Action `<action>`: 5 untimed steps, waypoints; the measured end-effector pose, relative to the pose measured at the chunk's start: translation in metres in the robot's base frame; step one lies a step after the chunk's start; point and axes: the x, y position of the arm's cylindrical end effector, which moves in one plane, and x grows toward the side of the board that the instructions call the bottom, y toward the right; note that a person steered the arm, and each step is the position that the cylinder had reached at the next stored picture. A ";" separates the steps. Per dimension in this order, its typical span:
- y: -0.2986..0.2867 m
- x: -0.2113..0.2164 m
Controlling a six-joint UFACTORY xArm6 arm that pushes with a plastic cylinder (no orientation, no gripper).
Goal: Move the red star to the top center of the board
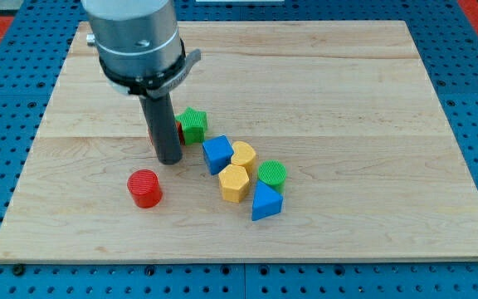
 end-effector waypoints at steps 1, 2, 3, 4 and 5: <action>-0.020 -0.037; -0.054 -0.070; -0.080 -0.094; 0.001 -0.111; 0.021 -0.108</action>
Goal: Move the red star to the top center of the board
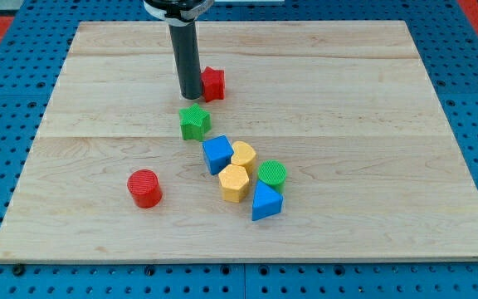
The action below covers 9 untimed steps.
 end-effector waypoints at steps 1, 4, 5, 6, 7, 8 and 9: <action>0.029 -0.011; 0.126 -0.049; 0.162 -0.066; 0.107 -0.076; 0.105 -0.056; 0.083 -0.061; 0.083 -0.094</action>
